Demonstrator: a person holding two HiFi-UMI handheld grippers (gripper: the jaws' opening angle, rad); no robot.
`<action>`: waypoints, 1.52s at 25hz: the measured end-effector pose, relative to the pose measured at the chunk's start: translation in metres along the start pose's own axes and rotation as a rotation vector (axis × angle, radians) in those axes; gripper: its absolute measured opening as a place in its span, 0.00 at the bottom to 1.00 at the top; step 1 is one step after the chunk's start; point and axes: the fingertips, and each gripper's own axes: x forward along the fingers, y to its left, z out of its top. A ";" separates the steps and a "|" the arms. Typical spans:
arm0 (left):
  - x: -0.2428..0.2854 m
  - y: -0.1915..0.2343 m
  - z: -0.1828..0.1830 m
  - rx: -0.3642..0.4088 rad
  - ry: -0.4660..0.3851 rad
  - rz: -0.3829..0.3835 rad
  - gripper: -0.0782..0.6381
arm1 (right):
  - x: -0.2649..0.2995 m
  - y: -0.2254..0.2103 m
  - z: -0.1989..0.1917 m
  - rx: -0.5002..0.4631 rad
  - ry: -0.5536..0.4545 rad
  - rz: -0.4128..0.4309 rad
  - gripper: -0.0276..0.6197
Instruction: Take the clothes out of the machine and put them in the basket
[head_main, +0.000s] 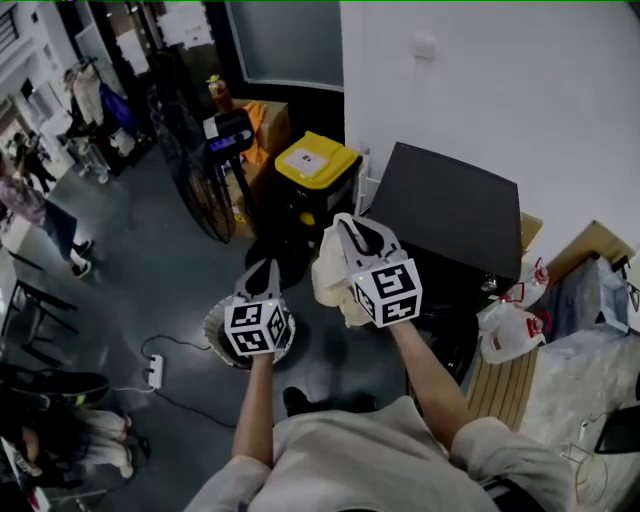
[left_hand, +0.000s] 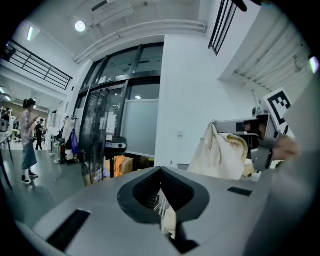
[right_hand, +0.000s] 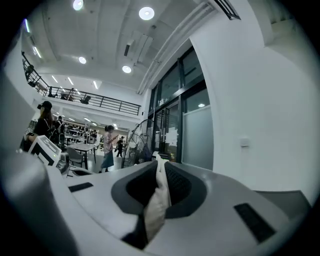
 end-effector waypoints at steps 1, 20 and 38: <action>-0.008 0.021 -0.001 -0.007 -0.001 0.023 0.13 | 0.013 0.017 0.004 0.001 -0.008 0.021 0.11; -0.135 0.301 -0.069 -0.154 0.050 0.361 0.13 | 0.188 0.304 -0.083 0.035 0.185 0.389 0.11; -0.167 0.413 -0.229 -0.325 0.208 0.445 0.13 | 0.272 0.438 -0.389 0.003 0.636 0.479 0.11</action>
